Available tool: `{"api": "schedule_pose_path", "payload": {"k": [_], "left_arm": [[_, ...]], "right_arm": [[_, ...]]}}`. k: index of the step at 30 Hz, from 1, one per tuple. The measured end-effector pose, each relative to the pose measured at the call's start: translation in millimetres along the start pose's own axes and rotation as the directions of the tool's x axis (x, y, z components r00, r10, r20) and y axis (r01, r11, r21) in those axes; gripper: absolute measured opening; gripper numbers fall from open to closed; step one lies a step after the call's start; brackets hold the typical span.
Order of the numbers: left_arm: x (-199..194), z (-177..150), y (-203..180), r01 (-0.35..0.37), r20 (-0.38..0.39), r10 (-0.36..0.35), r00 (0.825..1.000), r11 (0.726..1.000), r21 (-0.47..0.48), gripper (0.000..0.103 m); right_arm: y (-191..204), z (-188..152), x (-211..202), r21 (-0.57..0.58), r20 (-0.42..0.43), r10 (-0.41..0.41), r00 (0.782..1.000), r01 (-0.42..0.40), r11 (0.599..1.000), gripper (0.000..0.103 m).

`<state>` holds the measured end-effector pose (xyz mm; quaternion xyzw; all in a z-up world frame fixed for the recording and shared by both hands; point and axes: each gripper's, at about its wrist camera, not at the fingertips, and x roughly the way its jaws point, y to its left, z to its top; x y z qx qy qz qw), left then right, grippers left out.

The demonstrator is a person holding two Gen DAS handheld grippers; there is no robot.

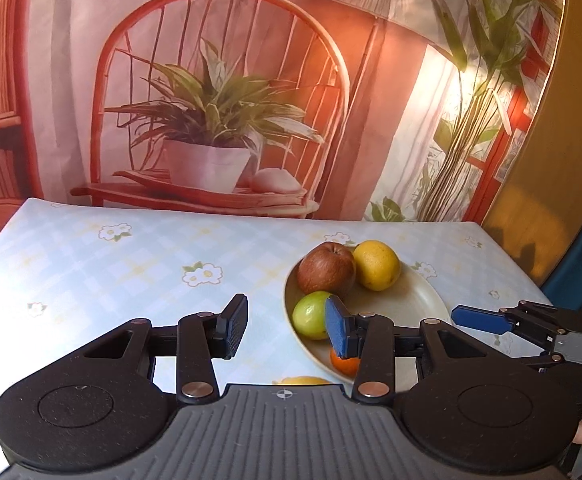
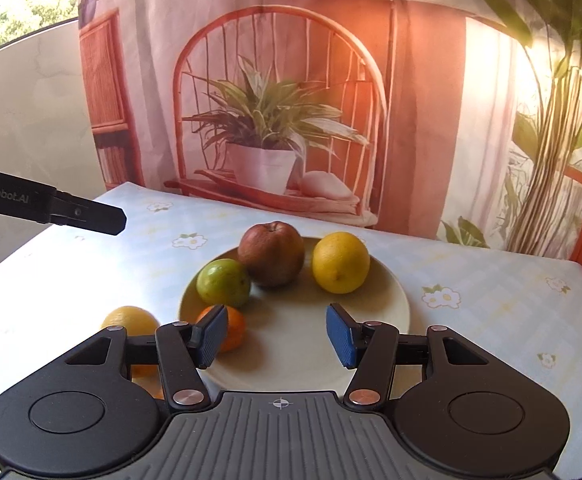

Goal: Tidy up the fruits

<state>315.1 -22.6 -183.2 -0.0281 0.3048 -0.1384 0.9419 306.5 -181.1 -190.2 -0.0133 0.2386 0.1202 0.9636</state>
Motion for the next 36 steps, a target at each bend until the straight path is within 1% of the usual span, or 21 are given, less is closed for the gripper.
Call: {"api": "schedule_pose_path", "payload": {"k": [5,10,12,15,18,22,26,32,33,34,36], "left_arm": [[-21.4,-16.6,-6.2,-0.027,0.032,0.026,0.999,0.999,0.035,0.046],[-37.8,-35.0,-13.0,-0.029,0.045,0.027,0.999,0.999,0.036,0.047],[-44.5,-43.9,-14.3,-0.034,0.05,0.032,0.998,0.999,0.025,0.047],[-51.0,-52.8,-14.1,-0.041,0.056,0.042,0.998,0.999,-0.007,0.047],[-54.7,-60.2,-16.9,-0.042,0.06,0.043,0.997,0.999,-0.024,0.047],[-56.4,-67.4,-24.1,-0.049,0.052,0.048,0.997,0.999,0.013,0.047],[-59.0,-73.9,-23.4,-0.043,0.048,0.042,0.998,0.999,0.023,0.047],[-60.9,-77.9,-21.7,-0.054,0.037,0.054,0.998,0.998,0.01,0.047],[-61.3,-78.6,-22.6,-0.058,0.036,0.057,0.998,0.998,0.011,0.047],[-61.5,-78.6,-23.8,-0.063,0.036,0.062,0.997,0.998,0.012,0.048],[-61.8,-79.2,-23.9,-0.063,0.031,0.063,0.998,0.998,0.008,0.052]], "right_arm": [[17.2,-17.8,-22.9,0.047,0.04,-0.001,0.999,-0.001,0.999,0.051],[26.4,-38.5,-39.3,0.073,0.054,-0.005,0.999,0.001,0.997,0.051],[27.5,-45.5,-44.4,0.094,0.056,0.0,0.998,-0.005,0.996,0.051],[27.5,-55.3,-49.4,0.166,0.058,0.026,0.998,-0.035,0.986,0.05],[29.7,-65.6,-48.0,0.211,0.039,0.057,0.998,-0.064,0.975,0.047],[32.0,-72.0,-46.4,0.229,0.013,0.072,0.997,-0.073,0.971,0.046],[34.2,-75.2,-47.0,0.236,-0.001,0.081,0.997,-0.078,0.969,0.045],[38.0,-77.8,-44.9,0.231,-0.035,0.095,0.995,-0.084,0.969,0.044],[38.0,-78.1,-44.6,0.233,-0.037,0.096,0.995,-0.085,0.969,0.042],[37.8,-78.1,-44.0,0.234,-0.039,0.098,0.994,-0.086,0.968,0.042],[38.3,-78.5,-43.4,0.236,-0.042,0.106,0.993,-0.093,0.967,0.041]]}}
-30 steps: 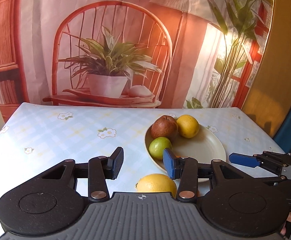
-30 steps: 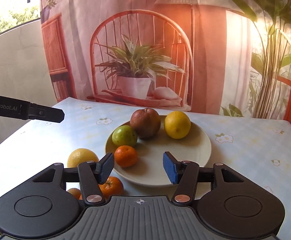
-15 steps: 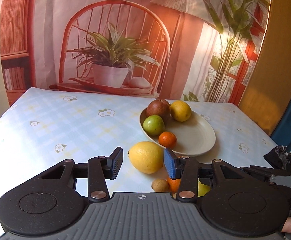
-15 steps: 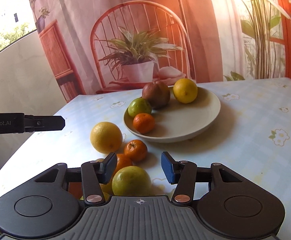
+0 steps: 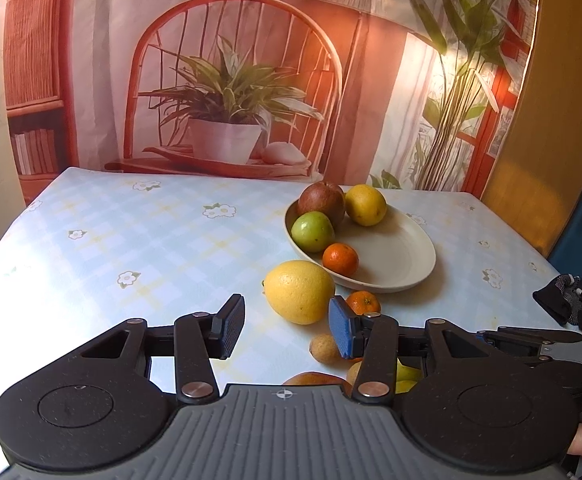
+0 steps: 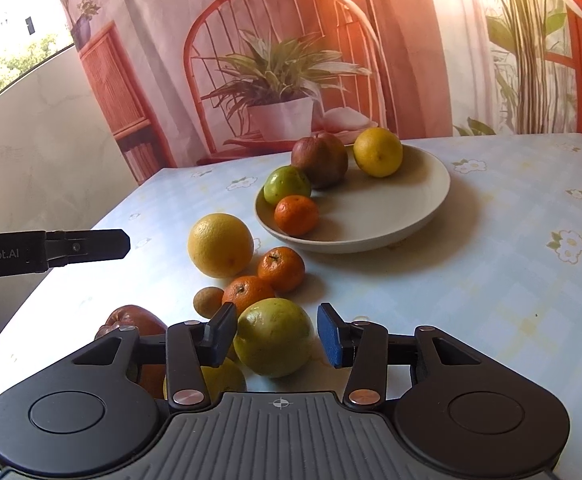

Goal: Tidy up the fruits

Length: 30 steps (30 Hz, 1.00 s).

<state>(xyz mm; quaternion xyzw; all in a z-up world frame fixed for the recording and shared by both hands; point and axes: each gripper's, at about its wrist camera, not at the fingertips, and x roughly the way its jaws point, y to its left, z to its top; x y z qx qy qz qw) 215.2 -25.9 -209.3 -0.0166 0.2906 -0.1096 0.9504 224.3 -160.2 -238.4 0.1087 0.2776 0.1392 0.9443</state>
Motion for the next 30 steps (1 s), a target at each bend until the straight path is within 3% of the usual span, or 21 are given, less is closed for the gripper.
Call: {"api": "schedule_pose_path", "payload": {"k": [30], "left_arm": [[6.3,-1.6,-0.8,-0.012,-0.048,0.012,0.999,1.0,-0.008,0.053]], "right_arm": [[-6.9,-5.9,7.9,0.052,-0.036,0.041,0.998,-0.039,0.998,0.044]]}}
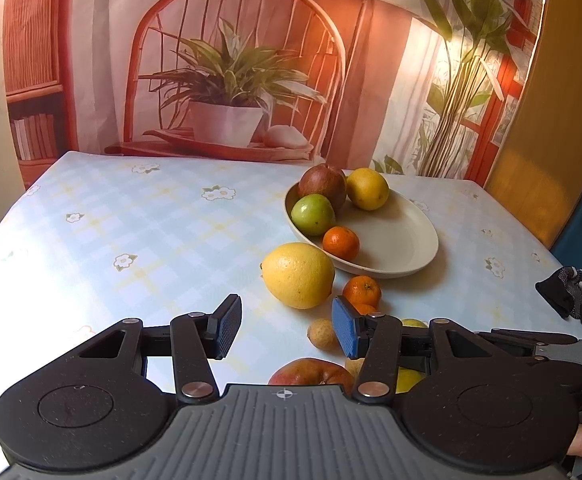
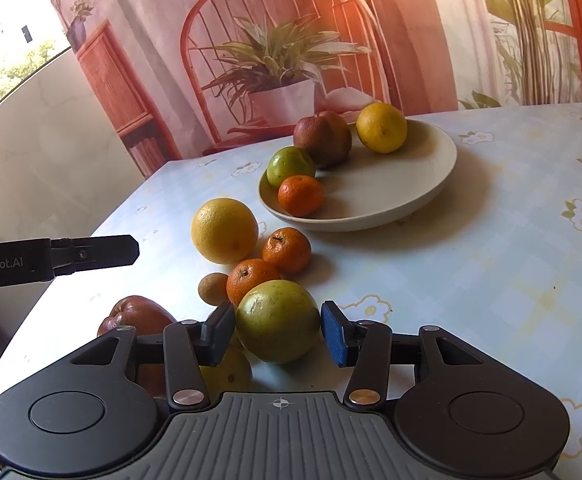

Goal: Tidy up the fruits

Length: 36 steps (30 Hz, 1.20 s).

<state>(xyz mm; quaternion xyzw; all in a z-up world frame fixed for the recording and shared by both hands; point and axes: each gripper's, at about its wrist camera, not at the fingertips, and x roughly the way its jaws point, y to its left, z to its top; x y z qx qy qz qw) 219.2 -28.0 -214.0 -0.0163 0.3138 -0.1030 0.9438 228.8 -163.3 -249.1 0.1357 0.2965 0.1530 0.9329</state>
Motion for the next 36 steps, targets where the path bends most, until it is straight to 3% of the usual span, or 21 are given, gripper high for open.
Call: {"api": "schedule_pose_path", "payload": {"k": [14,20,26,28,31,36], "left_arm": [[5.4,-0.3,-1.7,0.002,-0.026,-0.002,1.0,1.0,0.007,0.052],[17.7,-3.0,0.6,0.042,-0.094,-0.043,0.995,0.999,-0.012,0.051],[40.6,6.1,4.8,0.107,-0.167,-0.112,0.98,0.993,-0.041,0.048],[52.2,8.3,7.8,0.122,-0.202,-0.131,0.97,0.991,-0.059,0.043],[69.3,9.1,13.4,0.131,-0.253,-0.155,0.955,0.985,-0.11,0.043],[87.8,10.6,16.2,0.152,-0.285,-0.192,0.939,0.976,-0.158,0.041]], "right_arm": [[1.2,0.7,-2.4,-0.024,0.016,0.003,1.0,-0.002,1.0,0.043],[2.9,3.7,-7.5,-0.075,0.051,-0.028,0.998,0.031,0.997,0.043],[-0.9,5.5,-10.6,-0.098,0.072,-0.054,0.996,0.061,0.993,0.043],[-3.4,6.2,-11.7,-0.095,0.079,-0.061,0.995,0.069,0.993,0.043],[-7.9,6.4,-13.5,-0.087,0.086,-0.065,0.994,0.073,0.994,0.043],[-10.7,6.4,-14.0,-0.088,0.089,-0.07,0.994,0.078,0.993,0.043]]}}
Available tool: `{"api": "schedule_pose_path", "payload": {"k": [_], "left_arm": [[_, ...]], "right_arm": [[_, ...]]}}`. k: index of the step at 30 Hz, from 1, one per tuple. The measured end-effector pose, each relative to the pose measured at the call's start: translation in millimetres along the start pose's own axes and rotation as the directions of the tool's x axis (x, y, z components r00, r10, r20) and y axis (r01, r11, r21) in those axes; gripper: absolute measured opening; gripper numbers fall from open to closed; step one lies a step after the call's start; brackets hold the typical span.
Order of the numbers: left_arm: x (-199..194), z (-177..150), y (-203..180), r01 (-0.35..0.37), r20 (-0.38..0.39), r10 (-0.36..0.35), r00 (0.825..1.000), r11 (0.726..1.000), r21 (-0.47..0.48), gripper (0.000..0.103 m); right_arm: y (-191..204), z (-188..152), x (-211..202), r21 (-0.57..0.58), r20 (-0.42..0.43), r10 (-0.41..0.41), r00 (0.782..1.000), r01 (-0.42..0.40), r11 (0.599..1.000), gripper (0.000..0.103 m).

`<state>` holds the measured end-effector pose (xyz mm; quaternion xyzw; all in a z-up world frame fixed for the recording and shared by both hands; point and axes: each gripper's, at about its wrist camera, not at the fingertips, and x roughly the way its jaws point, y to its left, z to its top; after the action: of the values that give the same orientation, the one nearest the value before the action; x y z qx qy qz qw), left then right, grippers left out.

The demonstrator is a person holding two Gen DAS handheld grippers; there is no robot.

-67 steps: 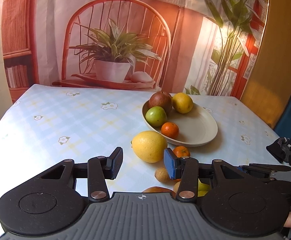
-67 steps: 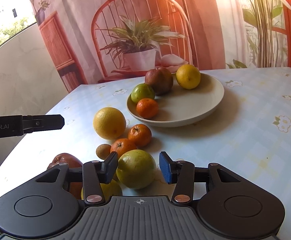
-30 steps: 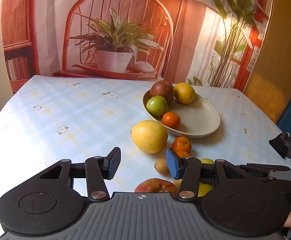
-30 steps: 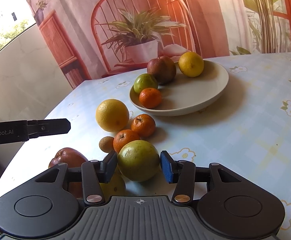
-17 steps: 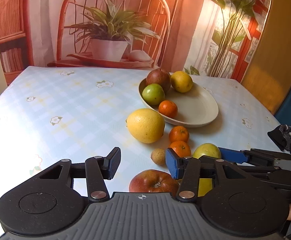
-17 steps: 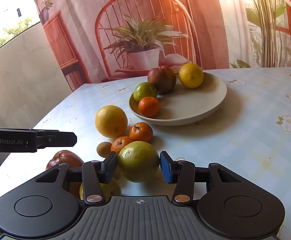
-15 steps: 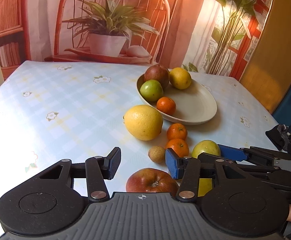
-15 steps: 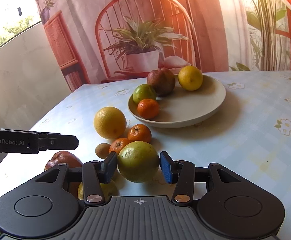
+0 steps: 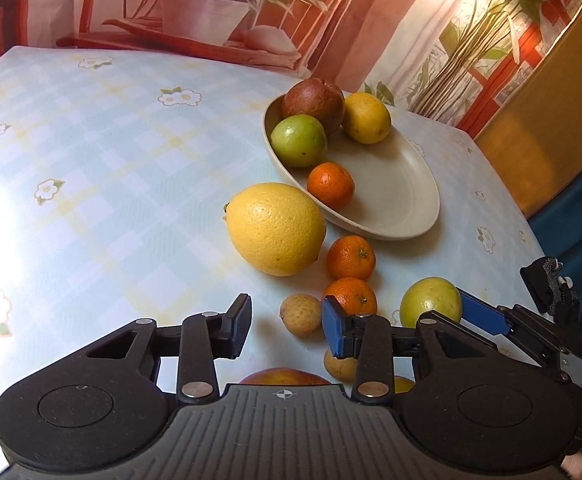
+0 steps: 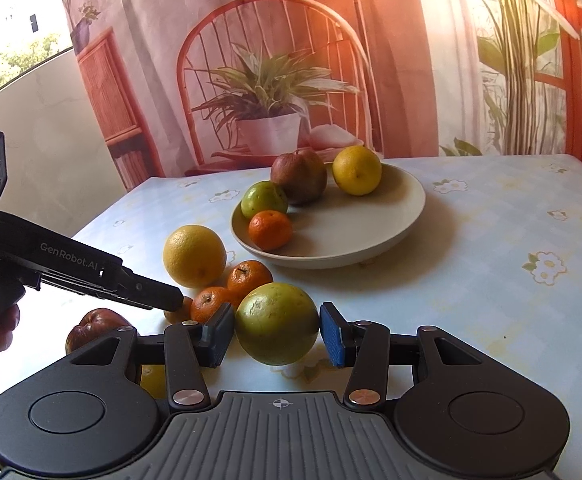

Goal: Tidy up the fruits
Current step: 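Grasp the small brown fruit with the left gripper while the right grasps the green lime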

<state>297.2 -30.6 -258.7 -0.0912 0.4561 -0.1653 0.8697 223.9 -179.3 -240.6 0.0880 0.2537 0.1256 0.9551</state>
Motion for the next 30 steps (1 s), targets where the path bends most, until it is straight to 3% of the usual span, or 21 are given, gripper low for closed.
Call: {"api": "schedule_pose_path", "payload": {"k": [4,8,27,30], "left_arm": [[8.2,1.4,2.5,0.022,-0.018,-0.022,1.0,1.0,-0.017,0.041],[8.7,1.8,4.0,0.067,-0.01,-0.067,0.998,0.998,-0.017,0.025],[6.1,-6.3,-4.7,0.025,0.015,-0.027,1.0,0.997,0.077,0.024],[-4.0,-4.6,-4.7,0.035,0.057,-0.039,0.998,0.996,0.078,0.024]], "right_arm": [[-0.9,-0.1,0.2,0.003,0.001,0.001,1.0,-0.001,1.0,0.043],[-2.6,-0.2,0.2,0.011,0.002,0.0,1.0,0.0,1.0,0.043],[-5.4,-2.1,0.8,0.024,0.006,-0.001,1.0,0.001,1.0,0.043],[-5.8,-1.4,-1.5,0.021,0.016,-0.003,1.0,0.002,1.0,0.043]]}}
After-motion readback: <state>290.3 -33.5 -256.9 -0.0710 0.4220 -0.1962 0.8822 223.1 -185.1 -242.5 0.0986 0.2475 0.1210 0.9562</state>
